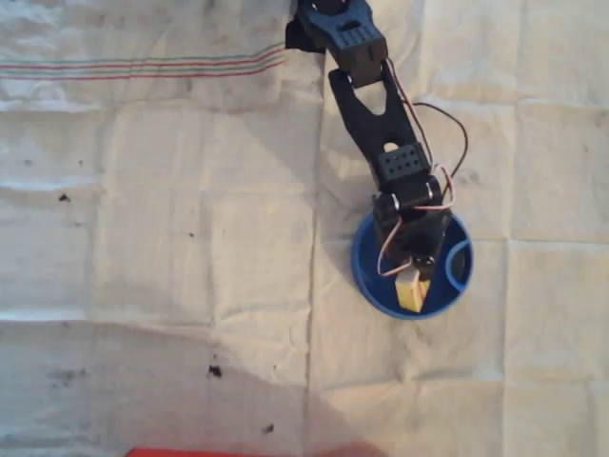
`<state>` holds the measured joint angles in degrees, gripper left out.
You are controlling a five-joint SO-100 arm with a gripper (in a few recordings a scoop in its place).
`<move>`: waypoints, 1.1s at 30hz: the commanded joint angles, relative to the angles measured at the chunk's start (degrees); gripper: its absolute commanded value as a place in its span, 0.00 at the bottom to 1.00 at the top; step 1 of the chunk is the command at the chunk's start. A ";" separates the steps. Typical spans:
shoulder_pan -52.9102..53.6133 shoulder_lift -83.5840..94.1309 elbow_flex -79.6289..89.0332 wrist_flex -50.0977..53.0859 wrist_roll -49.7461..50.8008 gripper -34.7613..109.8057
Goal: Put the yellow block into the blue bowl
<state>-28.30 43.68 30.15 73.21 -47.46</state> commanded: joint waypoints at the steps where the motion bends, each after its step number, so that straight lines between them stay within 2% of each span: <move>1: 0.53 3.16 -3.96 -1.05 4.48 0.37; 5: -0.18 7.56 -3.52 3.60 6.77 0.47; 9: -1.76 15.73 -4.31 14.77 7.21 0.49; 12: -3.34 23.91 -3.96 23.38 7.82 0.43; 16: -4.04 33.49 -4.22 31.82 13.27 0.24; 17: -4.31 35.51 -3.52 32.43 15.47 0.21; 21: -3.78 41.92 -2.81 32.08 25.31 0.28; 25: -3.69 48.43 3.43 32.08 33.75 0.24; 30: -4.22 62.14 19.07 31.64 41.04 0.24; 33: -4.39 72.60 32.43 30.85 42.19 0.24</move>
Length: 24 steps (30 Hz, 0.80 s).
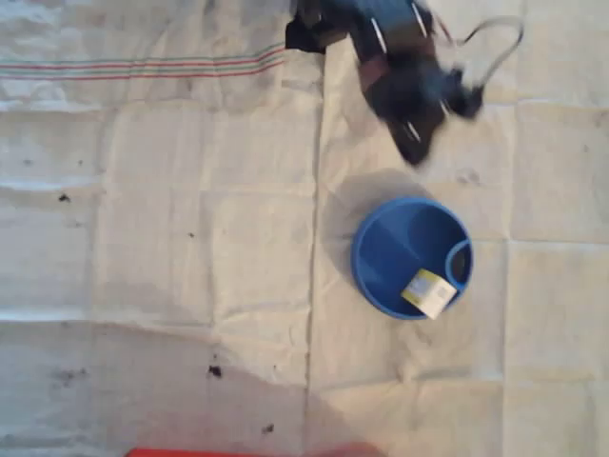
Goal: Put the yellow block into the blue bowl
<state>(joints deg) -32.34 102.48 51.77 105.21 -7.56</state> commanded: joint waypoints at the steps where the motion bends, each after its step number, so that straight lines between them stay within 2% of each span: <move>1: -0.35 17.67 15.64 -2.20 2.29 0.24; 15: 0.35 71.89 87.80 -38.23 3.34 0.24; 19: 0.35 81.12 100.55 -40.69 3.43 0.24; 24: 0.35 83.76 106.17 -38.32 3.43 0.24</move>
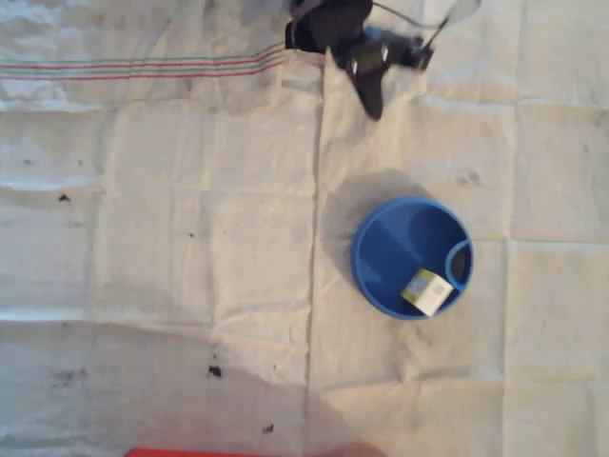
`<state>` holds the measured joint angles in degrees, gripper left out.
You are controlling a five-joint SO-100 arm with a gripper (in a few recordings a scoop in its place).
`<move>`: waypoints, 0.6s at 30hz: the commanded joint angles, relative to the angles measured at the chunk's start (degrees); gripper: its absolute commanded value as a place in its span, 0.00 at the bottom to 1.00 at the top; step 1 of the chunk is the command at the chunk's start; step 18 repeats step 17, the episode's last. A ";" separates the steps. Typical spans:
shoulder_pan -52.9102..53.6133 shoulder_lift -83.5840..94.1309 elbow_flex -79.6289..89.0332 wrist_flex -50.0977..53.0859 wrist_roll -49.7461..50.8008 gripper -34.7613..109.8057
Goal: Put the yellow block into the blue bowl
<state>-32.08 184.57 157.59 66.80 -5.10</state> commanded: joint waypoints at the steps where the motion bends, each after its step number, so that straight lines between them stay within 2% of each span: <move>1: -0.26 1.76 0.88 0.79 0.97 0.24; 18: -0.09 2.46 11.25 2.90 0.79 0.24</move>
